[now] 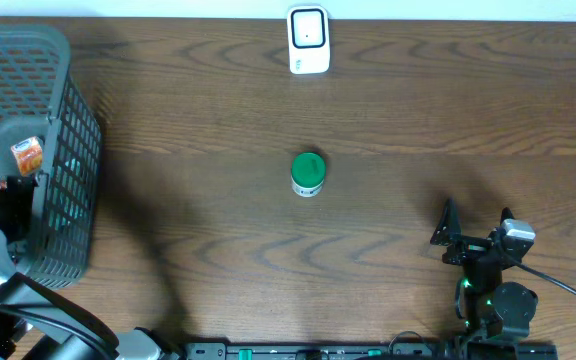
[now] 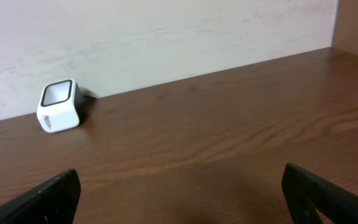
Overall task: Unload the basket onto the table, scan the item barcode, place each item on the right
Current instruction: 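Reach the left gripper into the basket and grasp the mint-green wipes pack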
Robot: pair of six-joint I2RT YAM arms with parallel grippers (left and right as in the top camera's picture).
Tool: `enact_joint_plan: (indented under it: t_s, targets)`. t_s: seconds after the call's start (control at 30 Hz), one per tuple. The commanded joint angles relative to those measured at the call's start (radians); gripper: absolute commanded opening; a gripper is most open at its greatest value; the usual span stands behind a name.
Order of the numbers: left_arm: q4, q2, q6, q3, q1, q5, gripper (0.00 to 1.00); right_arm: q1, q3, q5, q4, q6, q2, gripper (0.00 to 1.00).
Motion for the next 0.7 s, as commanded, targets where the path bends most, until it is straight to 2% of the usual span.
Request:
enact_joint_plan:
  t_s: [0.0,0.33,0.67]
  targets:
    - [0.021,0.007,-0.023,-0.026,-0.001,0.013,0.98,0.007,-0.003,0.012,-0.003,0.007,0.0,0.99]
    - [0.067,0.097,-0.05,-0.053,-0.013,0.013,0.98,0.007,-0.003,0.012,-0.003,0.007,0.0,0.99]
    - [0.127,0.27,-0.072,-0.057,-0.072,0.039,0.98,0.007,-0.003,0.012,-0.003,0.007,0.0,0.99]
